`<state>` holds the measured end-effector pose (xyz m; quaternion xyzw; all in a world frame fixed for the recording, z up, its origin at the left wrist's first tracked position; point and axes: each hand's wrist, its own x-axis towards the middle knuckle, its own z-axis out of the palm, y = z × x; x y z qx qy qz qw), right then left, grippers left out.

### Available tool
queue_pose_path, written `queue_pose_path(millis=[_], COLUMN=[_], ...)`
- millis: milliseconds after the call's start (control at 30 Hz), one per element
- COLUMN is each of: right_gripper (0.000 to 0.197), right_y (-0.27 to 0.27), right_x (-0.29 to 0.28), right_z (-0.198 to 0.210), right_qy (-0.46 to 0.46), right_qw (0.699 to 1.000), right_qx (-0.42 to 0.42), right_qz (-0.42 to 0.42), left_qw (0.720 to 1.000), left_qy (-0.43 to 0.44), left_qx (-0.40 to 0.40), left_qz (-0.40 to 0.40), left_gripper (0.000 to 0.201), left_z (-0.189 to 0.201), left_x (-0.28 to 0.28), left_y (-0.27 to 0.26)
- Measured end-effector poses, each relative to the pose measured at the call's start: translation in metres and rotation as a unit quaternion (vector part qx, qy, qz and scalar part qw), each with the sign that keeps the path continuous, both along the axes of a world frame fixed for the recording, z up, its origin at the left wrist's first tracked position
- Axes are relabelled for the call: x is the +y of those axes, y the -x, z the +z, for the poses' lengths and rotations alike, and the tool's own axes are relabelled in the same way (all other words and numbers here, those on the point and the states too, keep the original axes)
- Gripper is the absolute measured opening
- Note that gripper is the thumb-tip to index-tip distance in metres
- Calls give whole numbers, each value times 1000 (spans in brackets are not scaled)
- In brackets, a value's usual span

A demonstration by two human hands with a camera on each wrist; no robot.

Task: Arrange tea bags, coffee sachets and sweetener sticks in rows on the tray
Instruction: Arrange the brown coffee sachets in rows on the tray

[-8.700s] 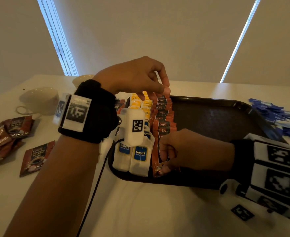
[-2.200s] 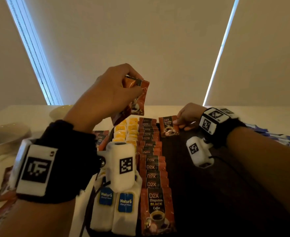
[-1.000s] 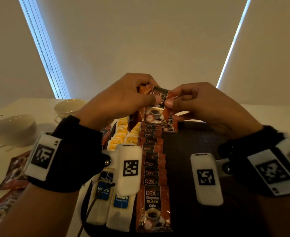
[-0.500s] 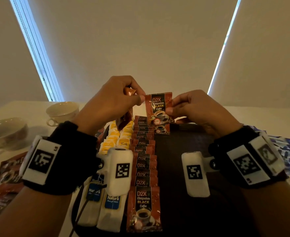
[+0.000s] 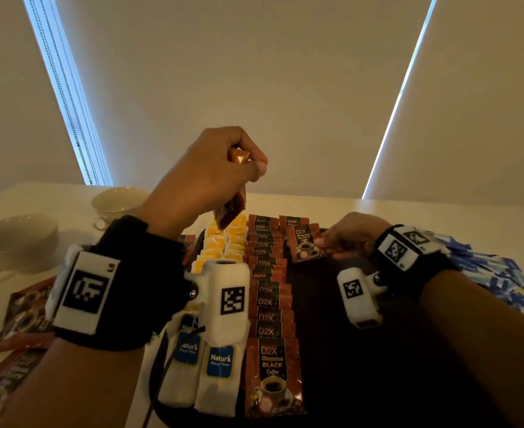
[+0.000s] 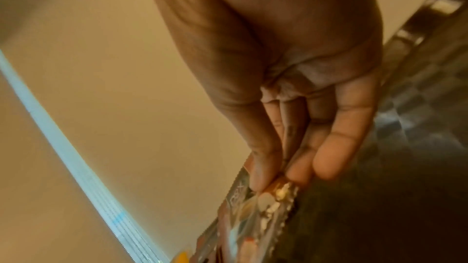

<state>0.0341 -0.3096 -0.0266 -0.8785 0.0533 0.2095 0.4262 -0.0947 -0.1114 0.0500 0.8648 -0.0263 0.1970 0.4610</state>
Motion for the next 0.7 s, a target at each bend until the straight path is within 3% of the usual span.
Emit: queue_pose_path(millis=[267,700], right_gripper=[13,32], right_y=[-7,-8], right_x=[17,31], right_z=[-9,-8], right_qy=[55,66], right_qw=[998,997], right_qx=[-30,-50], right_qz=[5,7], left_qw=[1000,1000], left_qy=[-6,-14], left_qx=[-8,-4], left_qz=[-2,-14], left_gripper=[2,2], left_z=[3,1], left_x=[5,3], left_y=[2,0])
